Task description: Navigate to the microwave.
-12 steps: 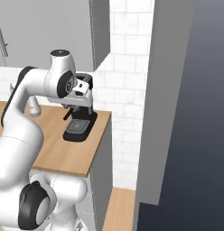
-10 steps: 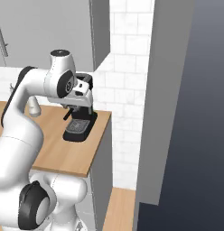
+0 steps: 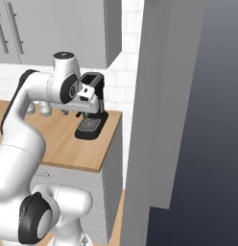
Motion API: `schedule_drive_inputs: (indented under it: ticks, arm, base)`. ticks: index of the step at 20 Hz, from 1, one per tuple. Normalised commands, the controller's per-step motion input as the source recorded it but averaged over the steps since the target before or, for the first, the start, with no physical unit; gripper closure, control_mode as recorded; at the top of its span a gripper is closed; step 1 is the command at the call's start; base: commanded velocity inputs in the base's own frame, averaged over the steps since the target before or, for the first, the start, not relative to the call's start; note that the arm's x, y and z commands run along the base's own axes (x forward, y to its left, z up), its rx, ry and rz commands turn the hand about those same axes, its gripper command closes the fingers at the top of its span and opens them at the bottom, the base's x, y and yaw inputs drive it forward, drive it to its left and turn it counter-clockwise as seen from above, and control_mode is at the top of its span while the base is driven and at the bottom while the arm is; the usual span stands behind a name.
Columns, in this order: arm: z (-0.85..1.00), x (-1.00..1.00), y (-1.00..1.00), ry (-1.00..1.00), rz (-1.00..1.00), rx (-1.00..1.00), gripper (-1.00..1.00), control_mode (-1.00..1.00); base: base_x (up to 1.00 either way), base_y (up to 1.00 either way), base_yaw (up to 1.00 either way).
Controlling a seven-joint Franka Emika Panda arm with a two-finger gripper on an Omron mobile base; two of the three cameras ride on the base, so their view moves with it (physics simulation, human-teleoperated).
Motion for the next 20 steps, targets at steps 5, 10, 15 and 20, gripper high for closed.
schedule_drive_inputs:
  ticks: [5, 10, 15, 20]
  arm:
    - [0.00, 0.00, 0.00, 0.00, 0.00, 0.00, -1.00, 1.00]
    - [0.00, 0.00, 0.00, 0.00, 0.00, 0.00, -1.00, 1.00]
    - [0.00, 0.00, 0.00, 0.00, 0.00, 0.00, -1.00, 1.00]
    - [0.00, 0.00, 0.00, 0.00, 0.00, 0.00, -1.00, 1.00]
  base:
    - [-0.03, 0.00, 0.00]
    - [-0.21, 0.76, 0.00]
    - [-0.47, 1.00, 0.02]
    - [-0.50, 1.00, 0.04]
